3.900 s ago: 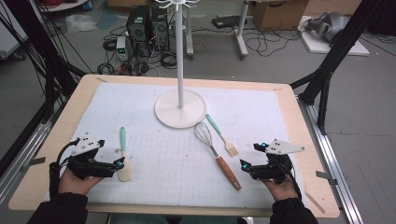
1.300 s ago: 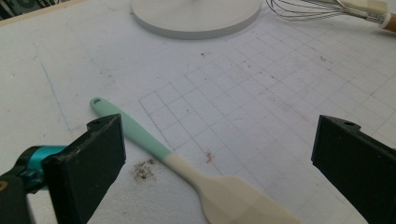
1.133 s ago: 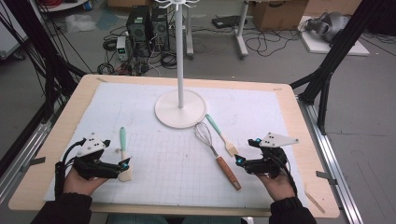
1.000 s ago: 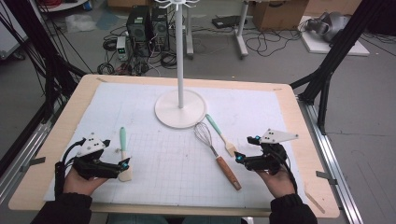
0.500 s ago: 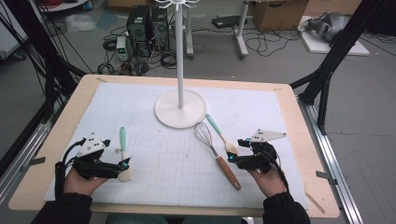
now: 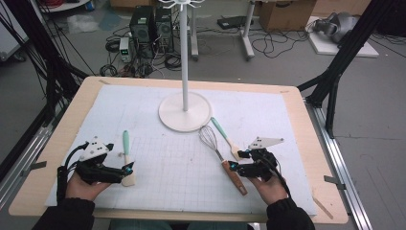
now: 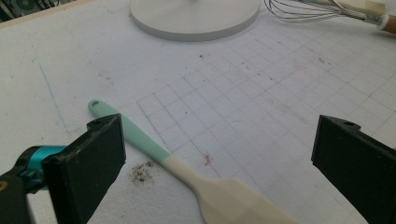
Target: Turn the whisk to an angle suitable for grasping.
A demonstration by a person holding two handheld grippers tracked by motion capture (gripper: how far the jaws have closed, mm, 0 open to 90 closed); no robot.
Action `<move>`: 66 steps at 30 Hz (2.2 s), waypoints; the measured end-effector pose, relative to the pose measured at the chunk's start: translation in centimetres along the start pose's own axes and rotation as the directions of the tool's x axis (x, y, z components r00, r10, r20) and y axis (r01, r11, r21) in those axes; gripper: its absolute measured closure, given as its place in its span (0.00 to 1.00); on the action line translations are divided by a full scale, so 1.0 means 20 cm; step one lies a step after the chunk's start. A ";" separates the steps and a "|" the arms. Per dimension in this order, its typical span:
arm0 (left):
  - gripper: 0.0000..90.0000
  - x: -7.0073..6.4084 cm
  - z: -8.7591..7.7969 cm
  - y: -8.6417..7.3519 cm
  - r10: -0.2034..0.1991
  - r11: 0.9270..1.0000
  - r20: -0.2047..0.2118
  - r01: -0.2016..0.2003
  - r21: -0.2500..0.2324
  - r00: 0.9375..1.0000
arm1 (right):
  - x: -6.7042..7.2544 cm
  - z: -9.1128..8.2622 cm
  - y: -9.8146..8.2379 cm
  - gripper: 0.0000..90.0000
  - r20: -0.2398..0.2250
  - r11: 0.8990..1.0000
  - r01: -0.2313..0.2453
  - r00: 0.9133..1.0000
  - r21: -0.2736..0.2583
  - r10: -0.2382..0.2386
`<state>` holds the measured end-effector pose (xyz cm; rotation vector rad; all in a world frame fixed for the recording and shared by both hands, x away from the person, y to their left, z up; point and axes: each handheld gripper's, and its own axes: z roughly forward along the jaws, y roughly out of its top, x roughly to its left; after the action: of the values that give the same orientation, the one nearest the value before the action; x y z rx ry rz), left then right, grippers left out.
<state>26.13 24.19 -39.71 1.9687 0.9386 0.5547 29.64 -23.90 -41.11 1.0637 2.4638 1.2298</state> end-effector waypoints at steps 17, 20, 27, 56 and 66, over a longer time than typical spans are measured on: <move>0.04 0.00 0.00 0.00 0.003 1.000 0.006 -0.003 0.005 1.000 | 0.05 0.08 -0.03 0.59 -0.025 0.995 0.004 1.000 0.097 -0.002; 0.04 0.00 0.00 0.00 0.003 1.000 0.007 -0.003 0.005 1.000 | 0.05 0.09 -0.03 0.62 -0.023 0.994 -0.003 1.000 0.109 0.006; 0.04 0.00 0.00 0.00 0.001 1.000 0.005 -0.001 0.005 1.000 | 0.05 0.10 -0.04 0.64 -0.020 0.990 -0.010 1.000 0.140 0.013; 0.04 -0.01 0.01 0.00 0.004 1.000 0.013 -0.004 0.009 1.000 | 0.10 0.15 -0.04 0.65 0.032 0.983 0.016 0.999 0.180 -0.022; 0.04 -0.01 0.01 0.00 0.005 1.000 0.015 -0.005 0.008 1.000 | 0.11 0.16 -0.03 0.69 0.060 0.983 0.011 0.998 0.181 -0.022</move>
<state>26.12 24.00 -39.86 1.9803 0.9277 0.5392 29.12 -20.60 -43.35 1.1043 2.5699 0.9676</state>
